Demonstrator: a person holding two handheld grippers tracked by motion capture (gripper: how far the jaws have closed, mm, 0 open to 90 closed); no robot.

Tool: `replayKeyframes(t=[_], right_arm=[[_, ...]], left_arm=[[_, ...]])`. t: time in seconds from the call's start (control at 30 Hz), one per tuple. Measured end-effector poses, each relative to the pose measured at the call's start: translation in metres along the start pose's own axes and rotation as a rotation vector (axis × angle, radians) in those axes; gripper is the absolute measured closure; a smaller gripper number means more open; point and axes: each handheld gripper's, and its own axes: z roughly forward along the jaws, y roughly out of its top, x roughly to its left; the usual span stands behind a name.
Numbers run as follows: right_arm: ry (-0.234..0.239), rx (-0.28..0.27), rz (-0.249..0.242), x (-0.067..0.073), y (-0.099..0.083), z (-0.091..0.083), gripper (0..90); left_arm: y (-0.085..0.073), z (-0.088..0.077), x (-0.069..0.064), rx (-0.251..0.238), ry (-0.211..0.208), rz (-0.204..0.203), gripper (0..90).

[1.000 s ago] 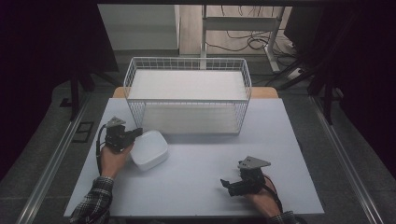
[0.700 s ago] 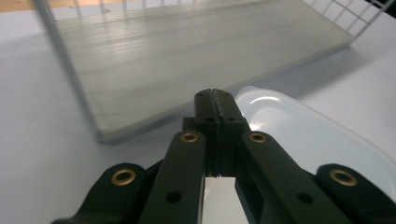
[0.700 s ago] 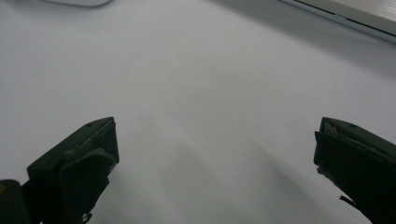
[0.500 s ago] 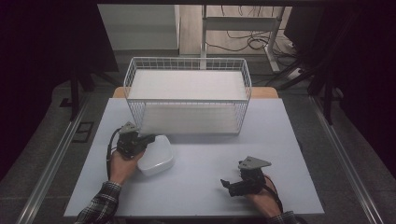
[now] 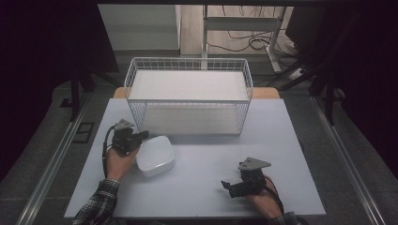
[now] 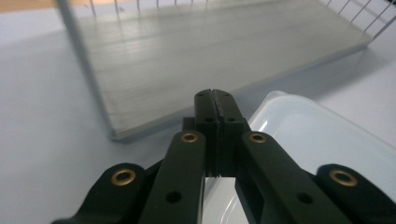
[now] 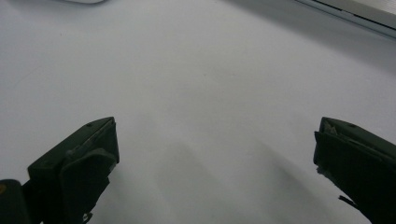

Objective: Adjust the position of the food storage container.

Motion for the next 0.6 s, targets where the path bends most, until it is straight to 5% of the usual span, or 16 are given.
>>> replayKeyframes(t=[0.2,0.43,0.6], right_arm=[[0.001,0.000,0.004,-0.001,0.000,0.000,0.0],[-0.001,-0.003,0.000,-0.001,0.000,-0.001,0.0],[0.001,-0.010,0.000,-0.001,0.000,-0.003,0.0]], left_arm=[[0.001,0.004,-0.014,0.029,-0.003,0.043,90.0],[-0.001,0.008,-0.048,0.061,-0.067,0.127,90.0],[0.000,-0.006,-0.048,-0.013,-0.057,0.115,90.0]])
